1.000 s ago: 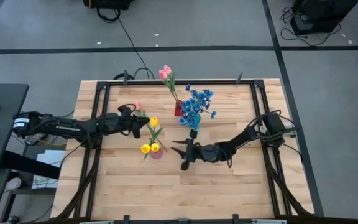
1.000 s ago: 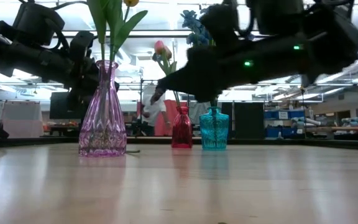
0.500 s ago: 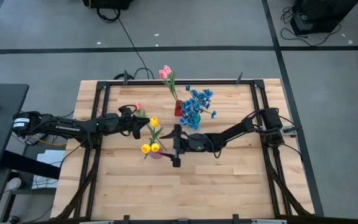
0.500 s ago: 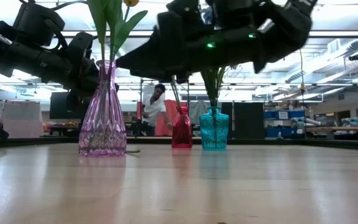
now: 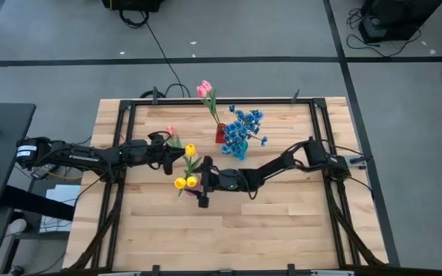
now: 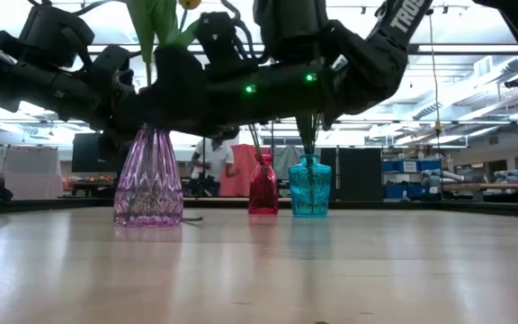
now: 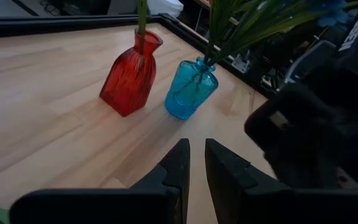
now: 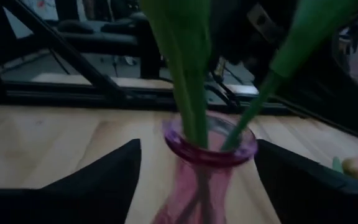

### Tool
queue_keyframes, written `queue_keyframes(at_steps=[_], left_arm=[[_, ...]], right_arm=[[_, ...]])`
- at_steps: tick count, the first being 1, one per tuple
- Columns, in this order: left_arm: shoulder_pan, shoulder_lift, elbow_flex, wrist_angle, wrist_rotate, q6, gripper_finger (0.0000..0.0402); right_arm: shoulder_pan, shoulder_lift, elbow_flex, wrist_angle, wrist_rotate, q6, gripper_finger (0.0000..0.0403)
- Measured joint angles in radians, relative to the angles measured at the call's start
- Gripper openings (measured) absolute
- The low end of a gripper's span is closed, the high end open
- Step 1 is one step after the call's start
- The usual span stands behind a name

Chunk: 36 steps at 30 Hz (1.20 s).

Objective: Sort flowers into vase by color
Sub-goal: Move the purple vase to the top right of the table

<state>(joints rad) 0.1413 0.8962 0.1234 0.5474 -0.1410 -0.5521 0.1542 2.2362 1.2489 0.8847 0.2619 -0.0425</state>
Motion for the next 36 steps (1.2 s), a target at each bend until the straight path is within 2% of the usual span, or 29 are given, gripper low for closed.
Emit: queue_keyframes(at_steps=[3,11,13,16,21,23,30,36], left_arm=[[0.0,0.0,0.0,0.001,0.0,0.003,0.0054],[0.0,0.0,0.0,0.0,0.0,0.003,0.0054],[0.0,0.0,0.0,0.0,0.0,0.003,0.0054],[0.0,0.0,0.0,0.0,0.0,0.003,0.0054],[0.0,0.0,0.0,0.0,0.0,0.015,0.0054],[0.0,0.0,0.0,0.0,0.0,0.024,0.0054],[0.0,0.0,0.0,0.014,0.0,0.025,0.0054],[0.0,0.0,0.0,0.017,-0.004,0.025,0.0054]], right_arm=[[0.005,0.001,0.001,0.021,0.002,0.0,0.0282],[0.021,0.001,0.001,0.017,0.006,-0.01,0.0133],[0.023,-0.006,0.001,0.002,0.005,-0.015,0.0109],[0.027,-0.04,0.002,-0.085,0.006,-0.029,0.011],[0.036,-0.158,-0.017,-0.328,0.006,-0.034,0.011],[0.04,-0.215,-0.061,-0.349,0.001,-0.031,0.0112],[0.053,-0.452,-0.381,-0.307,0.007,0.05,0.0118],[0.09,-0.722,-0.651,-0.262,0.025,0.071,0.0118]])
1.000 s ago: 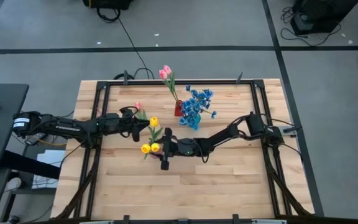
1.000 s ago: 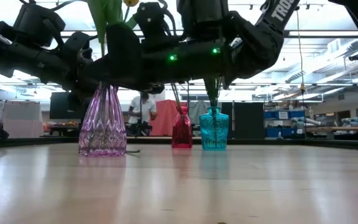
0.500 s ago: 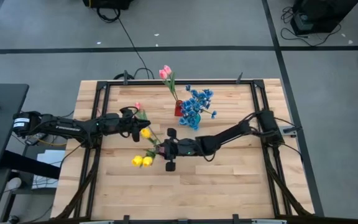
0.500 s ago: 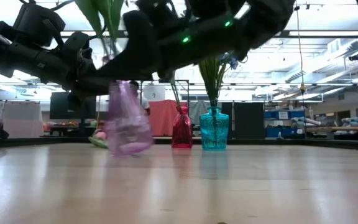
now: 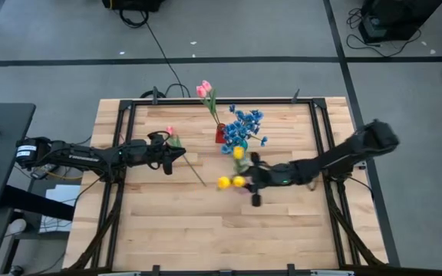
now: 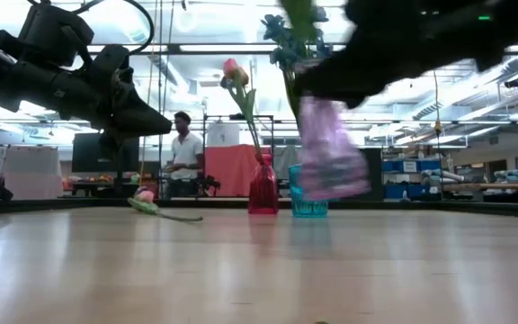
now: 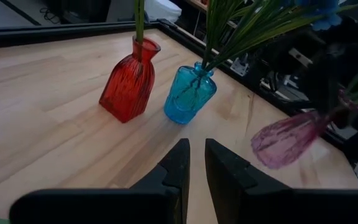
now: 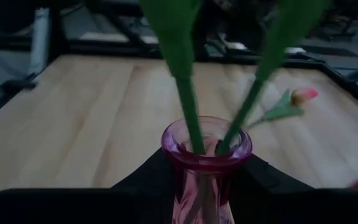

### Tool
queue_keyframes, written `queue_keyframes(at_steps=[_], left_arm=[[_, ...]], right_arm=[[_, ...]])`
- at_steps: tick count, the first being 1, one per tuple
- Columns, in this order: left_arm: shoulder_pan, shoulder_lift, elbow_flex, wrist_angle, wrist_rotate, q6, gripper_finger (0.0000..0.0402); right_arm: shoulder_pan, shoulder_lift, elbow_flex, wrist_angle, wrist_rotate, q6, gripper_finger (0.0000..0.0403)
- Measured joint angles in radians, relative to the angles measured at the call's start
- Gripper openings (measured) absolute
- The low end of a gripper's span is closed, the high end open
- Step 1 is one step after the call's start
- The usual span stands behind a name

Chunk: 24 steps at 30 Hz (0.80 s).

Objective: Sort flowers into vase by color
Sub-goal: Move the purple vase to the top right of the table

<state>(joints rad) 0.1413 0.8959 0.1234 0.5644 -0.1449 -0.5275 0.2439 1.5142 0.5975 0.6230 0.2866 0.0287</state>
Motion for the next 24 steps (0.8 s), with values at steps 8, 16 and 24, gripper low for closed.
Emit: queue_keyframes(at_steps=[8,16,24], left_arm=[[0.0,0.0,0.0,0.024,-0.004,0.0,0.0054],[0.0,0.0,0.0,0.033,-0.019,0.016,0.0054],[0.0,0.0,0.0,0.076,-0.09,0.051,0.0054]], right_arm=[[0.039,-0.38,-0.272,0.02,0.147,-0.015,0.012],[-0.102,-0.626,-0.499,0.057,0.327,-0.082,0.012],[-0.361,-0.66,-0.532,0.067,0.285,-0.101,0.0121]])
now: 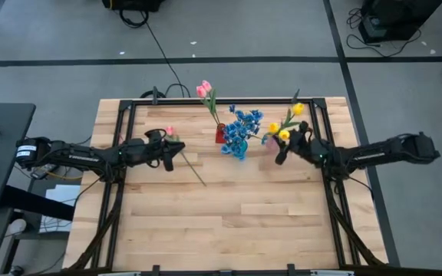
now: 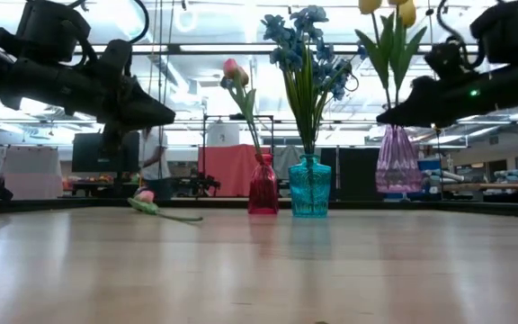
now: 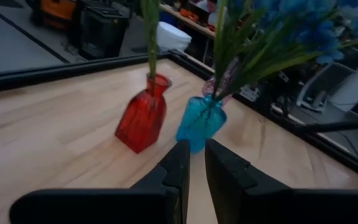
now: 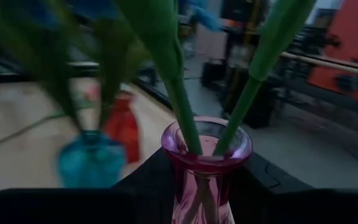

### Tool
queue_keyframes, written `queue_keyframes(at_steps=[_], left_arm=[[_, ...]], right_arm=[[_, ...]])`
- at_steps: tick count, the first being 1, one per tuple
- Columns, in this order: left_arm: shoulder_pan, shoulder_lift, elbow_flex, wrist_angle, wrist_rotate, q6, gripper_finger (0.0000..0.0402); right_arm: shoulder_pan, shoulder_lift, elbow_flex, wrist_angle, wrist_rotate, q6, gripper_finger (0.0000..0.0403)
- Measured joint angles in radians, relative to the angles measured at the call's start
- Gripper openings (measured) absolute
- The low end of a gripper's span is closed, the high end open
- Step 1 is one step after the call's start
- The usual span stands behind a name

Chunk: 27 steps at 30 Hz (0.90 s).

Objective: Sort flowers into vase by color
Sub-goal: Move the purple vase to the top right of the table

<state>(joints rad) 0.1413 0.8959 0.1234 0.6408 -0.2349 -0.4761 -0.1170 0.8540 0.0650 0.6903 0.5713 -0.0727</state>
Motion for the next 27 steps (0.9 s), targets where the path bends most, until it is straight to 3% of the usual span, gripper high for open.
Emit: queue_keyframes(at_steps=[8,14,27], left_arm=[[0.0,0.0,0.0,-0.003,-0.045,0.001,0.0054],[0.0,0.0,0.0,-0.004,-0.046,0.001,0.0054],[0.0,0.0,0.0,-0.005,-0.044,0.02,0.0054]], right_arm=[[-0.23,0.06,0.0,-0.003,-0.038,0.052,0.0121],[-0.337,0.121,0.0,0.078,-0.135,0.117,0.0132],[-0.39,0.226,0.002,0.082,-0.257,0.126,0.0207]])
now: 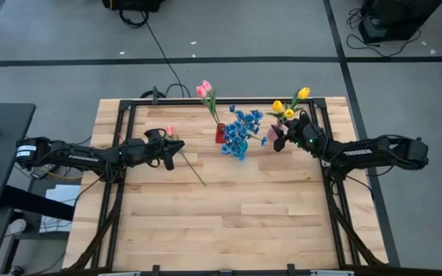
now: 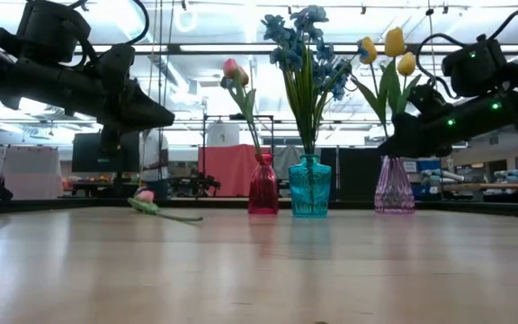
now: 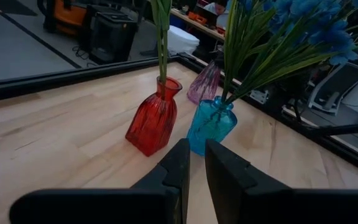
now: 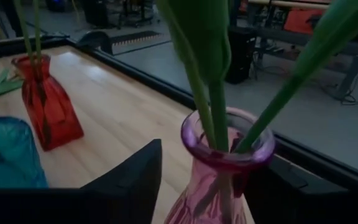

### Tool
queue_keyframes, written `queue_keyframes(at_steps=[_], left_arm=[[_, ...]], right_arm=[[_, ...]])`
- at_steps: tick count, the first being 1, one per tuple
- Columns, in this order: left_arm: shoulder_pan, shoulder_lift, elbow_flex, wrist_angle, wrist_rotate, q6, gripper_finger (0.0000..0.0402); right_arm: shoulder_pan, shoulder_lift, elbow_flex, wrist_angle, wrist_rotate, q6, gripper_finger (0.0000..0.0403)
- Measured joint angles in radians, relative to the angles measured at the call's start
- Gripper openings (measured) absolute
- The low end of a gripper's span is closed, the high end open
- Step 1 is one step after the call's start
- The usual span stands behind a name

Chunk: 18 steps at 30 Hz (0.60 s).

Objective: Sort flowers into vase by color
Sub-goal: Move the purple vase to the top right of the table, then put the pink flower into the red vase

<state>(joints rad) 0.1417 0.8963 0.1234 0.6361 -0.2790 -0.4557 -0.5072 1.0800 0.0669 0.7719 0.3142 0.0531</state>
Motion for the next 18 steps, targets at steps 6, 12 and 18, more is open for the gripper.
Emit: queue_keyframes(at_steps=[6,12,18], left_arm=[[0.0,0.0,0.0,-0.002,0.002,0.0,0.0054],[0.0,0.0,0.0,-0.078,0.008,0.0,0.0054],[-0.008,0.0,0.0,-0.23,0.149,-0.246,0.0054]], right_arm=[[0.001,-0.02,0.0,-0.038,-0.043,-0.019,0.0274],[0.002,-0.111,0.0,-0.153,-0.042,-0.027,0.035],[0.036,-0.263,0.0,-0.335,0.033,-0.004,0.0367]])
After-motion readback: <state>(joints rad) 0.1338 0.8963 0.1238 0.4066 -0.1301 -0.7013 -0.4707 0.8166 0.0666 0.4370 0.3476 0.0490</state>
